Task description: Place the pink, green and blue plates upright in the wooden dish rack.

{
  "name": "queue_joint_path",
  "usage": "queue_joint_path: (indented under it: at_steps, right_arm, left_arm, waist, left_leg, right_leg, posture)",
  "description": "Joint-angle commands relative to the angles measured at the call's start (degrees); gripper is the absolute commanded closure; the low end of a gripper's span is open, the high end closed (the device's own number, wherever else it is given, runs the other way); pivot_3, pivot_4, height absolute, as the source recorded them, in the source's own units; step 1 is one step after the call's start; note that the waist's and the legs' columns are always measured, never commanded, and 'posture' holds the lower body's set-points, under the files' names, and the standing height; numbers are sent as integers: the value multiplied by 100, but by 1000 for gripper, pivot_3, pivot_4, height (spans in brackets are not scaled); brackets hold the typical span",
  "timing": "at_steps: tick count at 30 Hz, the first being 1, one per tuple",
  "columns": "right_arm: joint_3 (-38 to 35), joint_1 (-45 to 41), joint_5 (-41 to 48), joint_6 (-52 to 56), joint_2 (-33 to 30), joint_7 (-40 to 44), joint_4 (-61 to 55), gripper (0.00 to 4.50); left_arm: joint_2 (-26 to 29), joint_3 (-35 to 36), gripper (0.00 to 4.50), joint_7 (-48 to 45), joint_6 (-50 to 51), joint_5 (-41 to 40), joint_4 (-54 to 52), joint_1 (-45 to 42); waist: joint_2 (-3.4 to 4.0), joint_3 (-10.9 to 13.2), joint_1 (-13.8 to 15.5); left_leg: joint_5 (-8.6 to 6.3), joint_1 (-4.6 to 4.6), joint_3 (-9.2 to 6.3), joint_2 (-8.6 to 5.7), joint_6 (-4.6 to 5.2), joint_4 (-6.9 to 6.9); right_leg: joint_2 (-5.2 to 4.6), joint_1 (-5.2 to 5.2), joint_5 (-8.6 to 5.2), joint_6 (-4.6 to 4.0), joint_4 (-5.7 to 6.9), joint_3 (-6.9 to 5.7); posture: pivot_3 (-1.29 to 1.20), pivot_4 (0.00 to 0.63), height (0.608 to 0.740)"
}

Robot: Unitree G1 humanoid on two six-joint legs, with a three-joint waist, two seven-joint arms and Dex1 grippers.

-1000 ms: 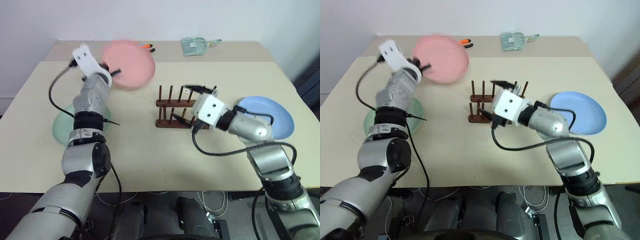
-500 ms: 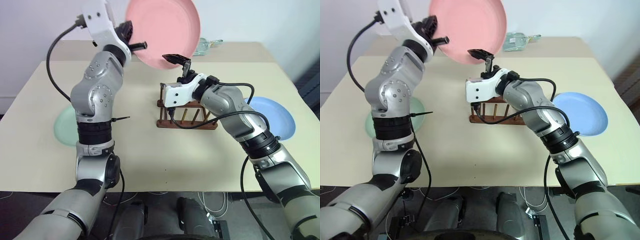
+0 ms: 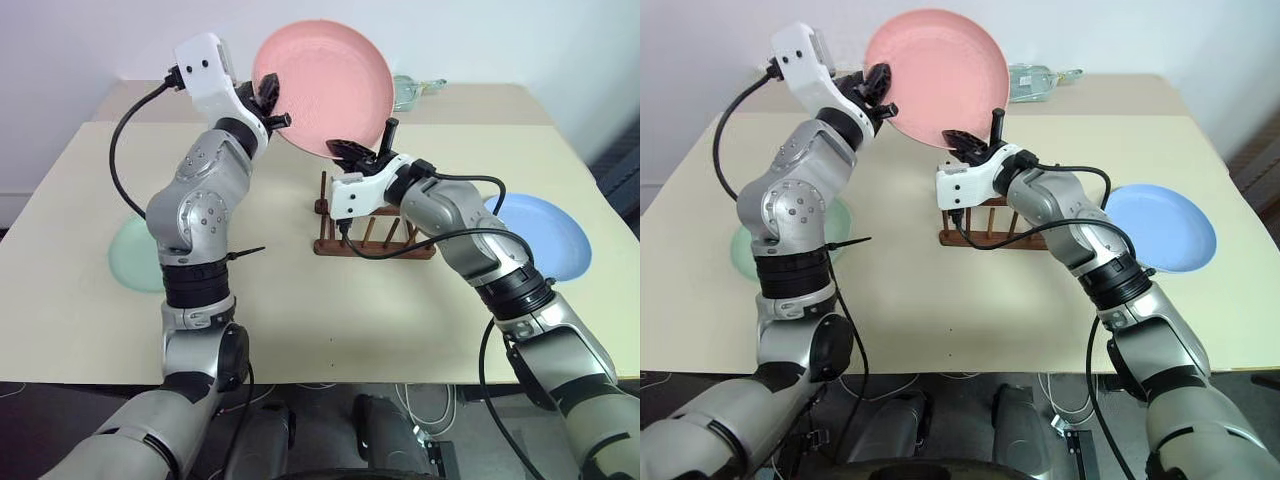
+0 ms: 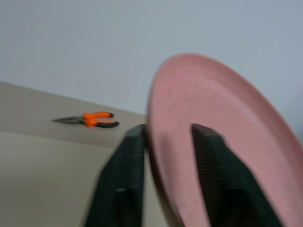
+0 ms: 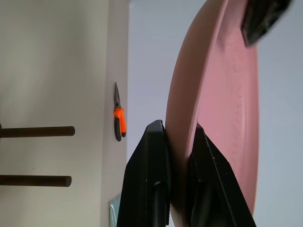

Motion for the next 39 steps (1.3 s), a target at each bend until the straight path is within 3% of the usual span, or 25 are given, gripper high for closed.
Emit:
queue_joint_path:
  at_steps: [1, 2, 6, 10, 13, 16, 21, 26, 37, 39]
  right_arm:
    - [-508, 141, 202, 145, 38, -125, -513, 4500]
    - [-735, 256, 459, 226, 83, -131, -677, 4500]
    - [-2059, 867, 2597, 1158, 519, 425, -1696, 4500]
    - [-3665, 1459, 5536, 3505, 816, 954, -3151, 4500]
    - [-4746, 1616, 7520, 4912, 981, 394, -3753, 4500]
    - [-5059, 1879, 8466, 5600, 933, -66, -4118, 4500]
    - [-5088, 2240, 8860, 5934, 881, -763, -4231, 4500]
    - [-5105, 2475, 9253, 5916, 880, -1109, -4136, 4500]
    - [-4954, 2834, 9325, 5767, 809, -1424, -3798, 4500]
    - [-4917, 2863, 9281, 5734, 769, -1417, -3784, 3668]
  left_arm:
    - [-123, 844, 968, 395, -619, -601, 148, -544]
    - [-22, 973, 509, 390, -843, -597, 246, -625]
    - [780, 648, 509, -171, -1378, 21, 537, -418]
    - [1725, -484, 509, -1762, -1813, 670, 486, 631]
    - [2250, -1159, 509, -3190, -2251, 777, 239, 1556]
    - [2562, -1442, 509, -4223, -2129, 468, -47, 2143]
    - [2910, -1575, 509, -5357, -1652, -196, -695, 2568]
    - [3203, -1716, 509, -5907, -1123, -629, -1250, 2778]
    - [3215, -1942, 509, -5985, -821, -660, -1704, 2907]
    - [3198, -1971, 455, -5986, -815, -643, -1708, 2922]
  waist:
    - [-1, 0, -11]
    - [0, 1, -26]
    - [2, 0, -49]
    - [8, -3, -6]
    - [13, 0, 8]
    - [17, 2, -17]
    - [40, 9, -46]
    - [49, 10, -28]
    - [51, 11, -21]
    - [51, 11, -21]
  left_leg:
    - [0, 0, 1, 0, 0, -1]
    - [0, 0, 0, 1, 0, -2]
    - [2, 6, 5, 8, -3, -11]
    - [-2, 8, 4, 8, 3, -6]
    - [-20, 5, -4, 5, 35, -3]
    - [-21, 2, -3, 10, 37, -6]
    - [-21, 4, 6, 20, 37, -13]
    - [-21, 4, 8, 18, 38, -10]
    - [-21, 4, 8, 18, 40, -8]
    - [-21, 4, 8, 18, 40, -8]
  right_leg:
    - [0, -1, 0, 0, 0, 0]
    - [0, -2, 0, 0, 1, 0]
    - [7, -5, 0, 0, 2, 4]
    - [10, 1, 1, -2, 4, 6]
    - [7, 8, 5, -10, 0, 5]
    - [6, -2, 6, -17, 1, 5]
    - [10, -9, -6, -38, 4, 7]
    - [8, -7, -6, -36, 3, 7]
    - [8, -4, -7, -35, 2, 7]
    - [8, -4, -7, -35, 2, 6]
  posture:
    - [0, 150, 740]
    - [0, 150, 740]
    - [0, 150, 740]
    - [0, 150, 740]
    - [0, 150, 740]
    - [0, 150, 740]
    - [0, 150, 740]
    - [0, 150, 740]
    - [0, 150, 740]
    - [0, 150, 740]
